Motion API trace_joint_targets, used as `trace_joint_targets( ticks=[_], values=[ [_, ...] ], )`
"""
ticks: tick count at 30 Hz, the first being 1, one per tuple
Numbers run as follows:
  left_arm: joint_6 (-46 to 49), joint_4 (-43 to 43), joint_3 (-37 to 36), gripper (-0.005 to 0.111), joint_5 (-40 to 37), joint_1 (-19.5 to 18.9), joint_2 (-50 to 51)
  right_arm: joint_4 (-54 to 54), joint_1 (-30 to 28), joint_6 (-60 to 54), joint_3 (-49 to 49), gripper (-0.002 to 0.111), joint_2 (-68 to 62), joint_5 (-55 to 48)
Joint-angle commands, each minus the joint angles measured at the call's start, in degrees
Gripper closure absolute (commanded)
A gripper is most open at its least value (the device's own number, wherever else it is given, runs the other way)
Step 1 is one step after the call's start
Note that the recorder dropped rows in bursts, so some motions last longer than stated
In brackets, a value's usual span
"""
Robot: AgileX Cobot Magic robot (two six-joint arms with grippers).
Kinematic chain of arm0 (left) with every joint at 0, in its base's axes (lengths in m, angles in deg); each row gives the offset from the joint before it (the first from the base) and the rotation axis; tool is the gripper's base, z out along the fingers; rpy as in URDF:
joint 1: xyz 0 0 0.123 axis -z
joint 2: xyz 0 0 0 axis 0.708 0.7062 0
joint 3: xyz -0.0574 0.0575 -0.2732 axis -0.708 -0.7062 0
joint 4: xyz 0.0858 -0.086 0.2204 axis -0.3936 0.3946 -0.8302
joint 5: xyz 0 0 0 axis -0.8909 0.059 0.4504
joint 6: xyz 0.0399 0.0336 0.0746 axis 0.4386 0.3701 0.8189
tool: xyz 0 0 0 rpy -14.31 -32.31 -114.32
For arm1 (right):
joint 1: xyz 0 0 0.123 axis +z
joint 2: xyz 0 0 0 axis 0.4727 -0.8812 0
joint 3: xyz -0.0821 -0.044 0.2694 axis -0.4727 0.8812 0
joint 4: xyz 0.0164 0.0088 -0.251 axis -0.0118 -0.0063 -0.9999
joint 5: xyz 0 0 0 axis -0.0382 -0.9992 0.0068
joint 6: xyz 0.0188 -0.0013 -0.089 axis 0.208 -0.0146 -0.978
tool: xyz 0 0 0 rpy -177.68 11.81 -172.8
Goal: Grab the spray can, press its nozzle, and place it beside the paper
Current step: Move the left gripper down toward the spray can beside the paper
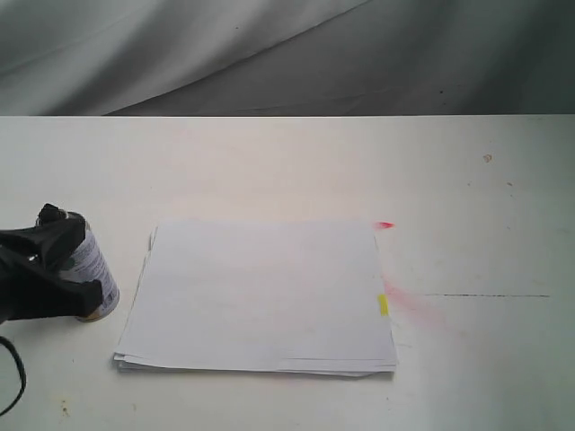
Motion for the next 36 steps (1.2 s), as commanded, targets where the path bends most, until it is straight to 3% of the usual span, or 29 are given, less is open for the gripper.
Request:
trace_joint_targets(
  ticks=[1, 5, 11, 30, 33, 36],
  values=[
    [1.29, 7.70, -6.16, 0.107, 9.54, 0.29, 0.22, -0.34, -0.40, 0.14, 0.17, 0.108, 0.36, 0.07],
    [2.71, 10.28, -8.42, 0.107, 10.64, 0.29, 0.22, -0.34, -0.40, 0.14, 0.17, 0.108, 0.36, 0.07],
    [4.22, 9.68, -8.42, 0.107, 3.26, 0.29, 0.22, -0.34, -0.40, 0.14, 0.17, 0.108, 0.36, 0.07],
    [11.57, 9.83, -8.42, 0.107, -2.93, 0.29, 0.22, -0.34, -0.40, 0.14, 0.17, 0.108, 0.36, 0.07],
    [11.30, 11.88, -8.42, 0.102, -2.93, 0.29, 0.22, -0.34, -0.40, 0.14, 0.17, 0.108, 0.36, 0.07],
    [11.42, 12.25, -8.42, 0.088, -2.93, 0.29, 0.22, -0.34, -0.40, 0.14, 0.17, 0.108, 0.36, 0.07]
  ],
)
